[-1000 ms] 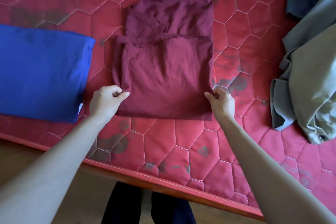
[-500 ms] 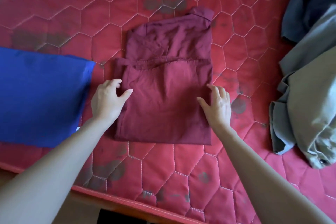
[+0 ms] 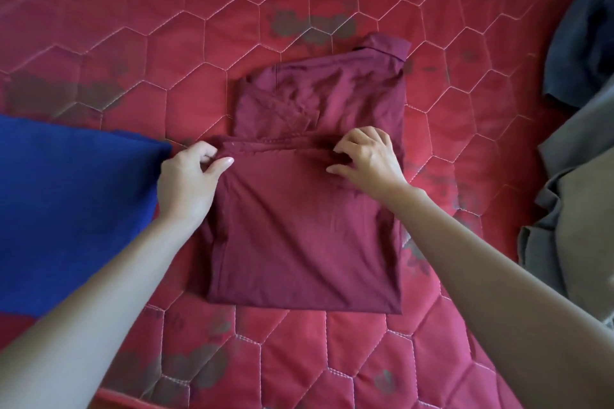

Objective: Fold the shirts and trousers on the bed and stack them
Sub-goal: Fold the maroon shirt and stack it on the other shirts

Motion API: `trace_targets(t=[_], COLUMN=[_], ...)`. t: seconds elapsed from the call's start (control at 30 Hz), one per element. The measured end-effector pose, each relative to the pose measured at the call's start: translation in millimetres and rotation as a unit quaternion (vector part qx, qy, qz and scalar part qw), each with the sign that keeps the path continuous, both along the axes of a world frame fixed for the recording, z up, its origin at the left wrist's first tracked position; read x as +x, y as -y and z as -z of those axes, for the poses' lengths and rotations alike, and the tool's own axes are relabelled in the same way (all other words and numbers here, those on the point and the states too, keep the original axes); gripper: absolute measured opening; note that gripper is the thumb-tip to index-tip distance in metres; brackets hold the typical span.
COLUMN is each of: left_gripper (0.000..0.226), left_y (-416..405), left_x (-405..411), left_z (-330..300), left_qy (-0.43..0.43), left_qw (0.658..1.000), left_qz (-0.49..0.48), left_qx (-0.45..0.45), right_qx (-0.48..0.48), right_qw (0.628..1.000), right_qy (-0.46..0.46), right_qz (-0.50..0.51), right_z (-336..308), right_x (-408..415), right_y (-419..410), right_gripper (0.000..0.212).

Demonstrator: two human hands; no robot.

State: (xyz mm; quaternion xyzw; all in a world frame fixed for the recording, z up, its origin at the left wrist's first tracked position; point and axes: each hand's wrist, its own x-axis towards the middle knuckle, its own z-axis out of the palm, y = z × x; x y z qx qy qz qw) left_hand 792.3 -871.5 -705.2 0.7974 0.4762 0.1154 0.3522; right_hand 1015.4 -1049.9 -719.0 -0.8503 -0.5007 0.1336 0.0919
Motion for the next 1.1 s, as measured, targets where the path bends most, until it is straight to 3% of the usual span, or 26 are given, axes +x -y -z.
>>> trace_targets(t=[0.2,0.4,0.53,0.67,0.73,0.87,1.0,1.1], left_gripper=[0.021,0.025,0.052,0.035,0.038,0.01,0.04,0.041], left_y=[-22,-19,-18,-19,-15,-3,-16,-42], left_x=[10,26,28,24,22,26,52,92], left_z=[12,22,15,9,3,-22,-38,-41], left_qy=[-0.013,-0.014,-0.013,-0.009,0.011,0.101,0.172,0.196], left_qw=[1.0,1.0,0.997,0.998,0.999,0.994,0.978,0.974], left_qz=[-0.013,-0.027,-0.038,0.007,0.012,0.016,-0.001,0.026], left_qx=[0.014,-0.001,-0.072,-0.058,-0.034,-0.043,-0.119,-0.106], right_qx=[0.047,0.035,-0.008,-0.037,-0.021,0.006,0.058,0.09], right_qw=[0.998,0.992,0.993,0.99,0.985,0.973,0.965,0.963], right_qy=[0.002,0.015,0.018,-0.013,-0.051,-0.112,-0.128,-0.125], right_qz=[0.045,0.119,0.12,0.133,0.163,0.202,0.223,0.221], right_z=[10,18,16,7,-1,-23,-48,-63], right_x=[5,18,33,42,43,46,70,103], right_y=[-20,-18,-7,0,3,13,15,2], right_gripper=[0.031,0.064,0.06,0.047,0.038,0.028,0.023,0.027])
